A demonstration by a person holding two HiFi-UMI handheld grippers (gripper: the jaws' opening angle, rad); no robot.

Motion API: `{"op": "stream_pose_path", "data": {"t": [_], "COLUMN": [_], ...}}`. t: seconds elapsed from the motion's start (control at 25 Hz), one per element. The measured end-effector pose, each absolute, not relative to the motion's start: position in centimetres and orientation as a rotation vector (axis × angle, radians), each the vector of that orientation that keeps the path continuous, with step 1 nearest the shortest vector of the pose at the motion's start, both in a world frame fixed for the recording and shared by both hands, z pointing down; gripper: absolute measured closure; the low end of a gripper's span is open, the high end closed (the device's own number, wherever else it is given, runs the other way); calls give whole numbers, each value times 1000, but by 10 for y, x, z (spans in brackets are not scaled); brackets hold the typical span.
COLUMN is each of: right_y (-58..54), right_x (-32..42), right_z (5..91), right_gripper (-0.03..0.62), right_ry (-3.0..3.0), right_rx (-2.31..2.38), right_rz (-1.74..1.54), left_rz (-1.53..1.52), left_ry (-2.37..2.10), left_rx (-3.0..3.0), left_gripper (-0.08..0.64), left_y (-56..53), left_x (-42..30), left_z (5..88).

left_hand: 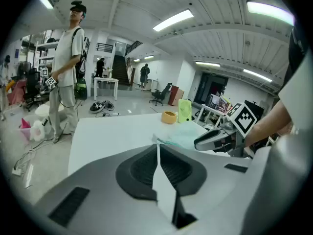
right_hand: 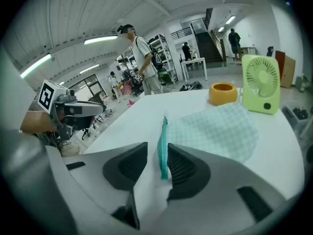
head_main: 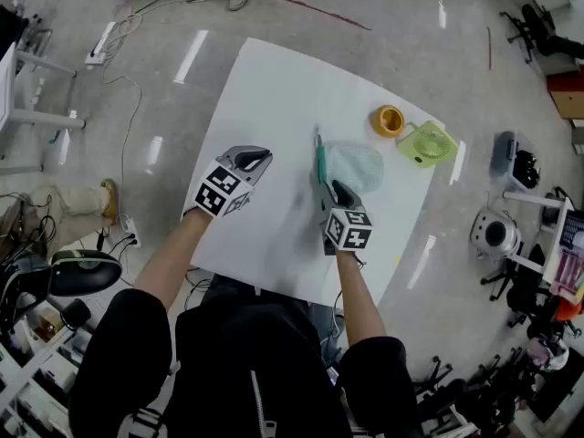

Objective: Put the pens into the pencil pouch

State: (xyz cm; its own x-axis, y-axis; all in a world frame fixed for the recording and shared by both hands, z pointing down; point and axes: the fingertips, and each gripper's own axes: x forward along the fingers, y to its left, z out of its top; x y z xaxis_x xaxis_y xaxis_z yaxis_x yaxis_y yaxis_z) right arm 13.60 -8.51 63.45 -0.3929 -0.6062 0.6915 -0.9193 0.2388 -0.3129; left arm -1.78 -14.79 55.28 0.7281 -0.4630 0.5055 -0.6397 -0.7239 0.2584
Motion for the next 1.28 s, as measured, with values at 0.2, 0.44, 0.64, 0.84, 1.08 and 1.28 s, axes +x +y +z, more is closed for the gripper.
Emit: {"op": "stream_pose_path", "data": {"t": [0.2, 0.44, 0.64, 0.84, 1.08, 1.28], "right_y": [-84, -81, -76, -75, -78, -74], "right_x": [143, 151, 153, 159, 168, 169], "right_z": [605, 555, 518, 477, 424, 391], "right_gripper": [506, 583, 583, 583, 583, 583], "right_ry": [-2129, -2191, -2240, -2270, -2302, -2333], "right_rx": [1457, 1538, 1584, 1652, 1739, 1779], "right_rz": [903, 808, 697, 579, 445, 371], "left_rz": [544, 474, 395, 347, 273, 223], "left_ry": [-953, -990, -1043, -1071, -1092, -1113], "left_rx": [2524, 2579, 2634, 2672, 2728, 2765], "left_gripper": [528, 528, 528, 528, 528, 528], "left_y": [-140, -127, -123, -120, -121, -122], "left_x": [-35, -38, -43, -40, -30, -29], "left_z": [529, 491, 458, 433, 399, 373]}}
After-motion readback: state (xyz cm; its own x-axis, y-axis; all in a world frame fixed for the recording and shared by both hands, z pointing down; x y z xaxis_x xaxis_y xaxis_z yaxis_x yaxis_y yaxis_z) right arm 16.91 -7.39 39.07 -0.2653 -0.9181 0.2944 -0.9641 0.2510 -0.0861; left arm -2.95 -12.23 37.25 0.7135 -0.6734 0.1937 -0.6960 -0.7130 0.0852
